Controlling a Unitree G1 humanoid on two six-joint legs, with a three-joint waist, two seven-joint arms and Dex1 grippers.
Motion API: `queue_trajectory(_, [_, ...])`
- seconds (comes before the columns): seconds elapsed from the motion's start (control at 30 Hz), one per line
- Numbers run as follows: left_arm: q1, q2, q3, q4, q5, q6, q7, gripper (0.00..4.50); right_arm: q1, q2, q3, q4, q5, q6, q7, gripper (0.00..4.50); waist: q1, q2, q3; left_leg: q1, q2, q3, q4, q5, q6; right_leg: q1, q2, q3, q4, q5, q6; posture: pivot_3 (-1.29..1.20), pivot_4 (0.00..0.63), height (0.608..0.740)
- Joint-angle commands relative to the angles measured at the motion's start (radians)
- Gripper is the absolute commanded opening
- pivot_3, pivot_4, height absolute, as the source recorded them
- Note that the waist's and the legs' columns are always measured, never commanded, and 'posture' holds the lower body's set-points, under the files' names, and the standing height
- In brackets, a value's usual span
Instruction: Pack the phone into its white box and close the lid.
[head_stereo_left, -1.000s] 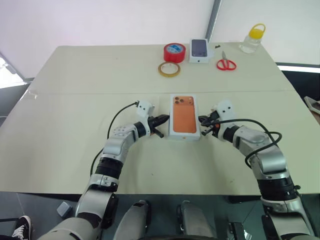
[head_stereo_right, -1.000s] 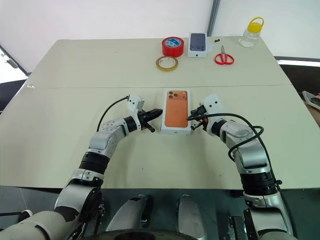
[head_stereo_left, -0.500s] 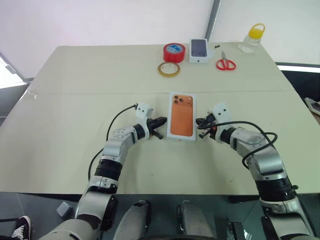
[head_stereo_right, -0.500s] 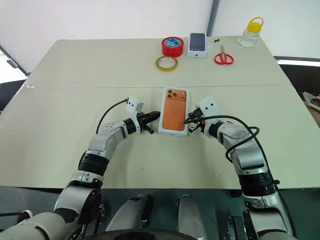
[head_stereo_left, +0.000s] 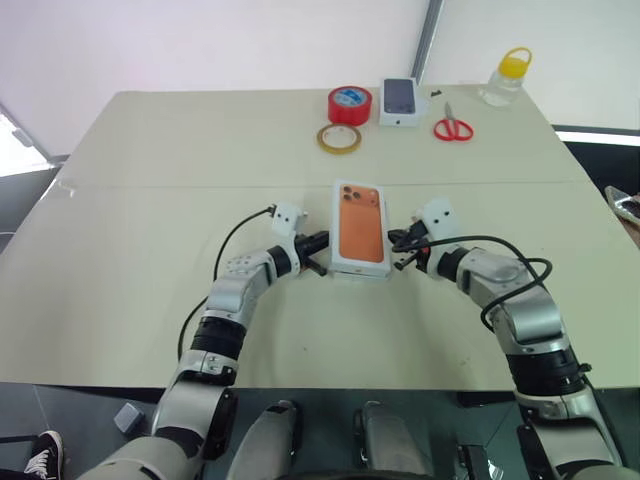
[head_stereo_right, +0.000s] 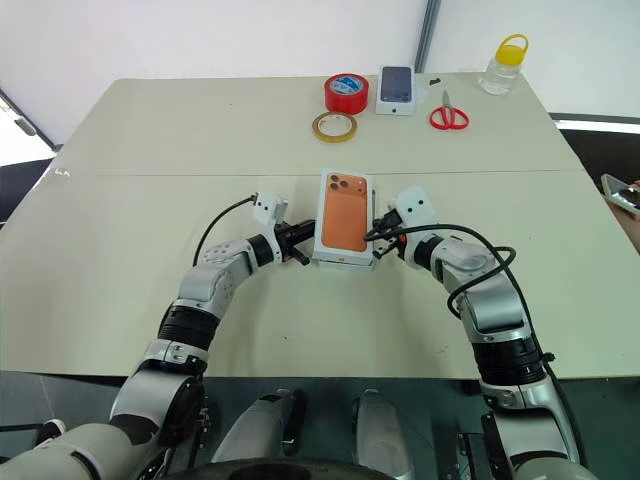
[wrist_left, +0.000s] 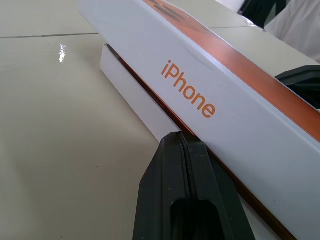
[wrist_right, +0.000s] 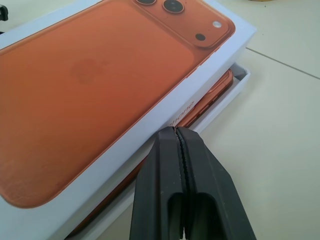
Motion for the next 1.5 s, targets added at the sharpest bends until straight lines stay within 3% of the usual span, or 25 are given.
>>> queue_trajectory(0.03, [-0.007, 0.009, 0.002, -0.014, 0.0, -0.018, 0.007, 0.0, -0.001, -0.004, -0.004, -0.025, -0.001, -0.017, 0.002, 0.05, -0.001, 0.0, 0.0, 0.0, 0.0, 0.0, 0.0, 0.0, 0.0, 0.0, 0.0, 0.0, 0.0, 0.0, 0.0, 0.0, 0.15, 0.74])
queue_trajectory(0.83, [-0.013, 0.035, -0.074, -0.011, 0.064, -0.034, -0.019, 0.0, 0.026, -0.025, -0.035, -0.052, 0.009, -0.006, -0.011, 0.05, -0.001, 0.0, 0.0, 0.0, 0.0, 0.0, 0.001, 0.0, 0.0, 0.0, 0.0, 0.0, 0.0, 0.0, 0.0, 0.0, 0.15, 0.74])
queue_trajectory(1.2, [0.026, 0.074, -0.054, -0.081, 0.048, -0.024, -0.025, 0.0, 0.037, -0.044, -0.032, -0.048, -0.006, -0.021, -0.006, 0.05, -0.002, 0.0, 0.0, 0.0, 0.0, 0.0, 0.001, 0.0, 0.0, 0.0, 0.0, 0.0, 0.0, 0.0, 0.0, 0.0, 0.15, 0.74])
queue_trajectory(1.5, [-0.053, 0.062, 0.027, -0.044, -0.029, 0.006, 0.004, 0.0, -0.004, -0.064, -0.062, 0.007, 0.004, -0.041, 0.016, 0.05, 0.0, 0.0, 0.0, 0.0, 0.0, 0.0, 0.002, 0.0, 0.0, 0.001, 0.0, 0.0, 0.0, 0.0, 0.0, 0.0, 0.15, 0.74])
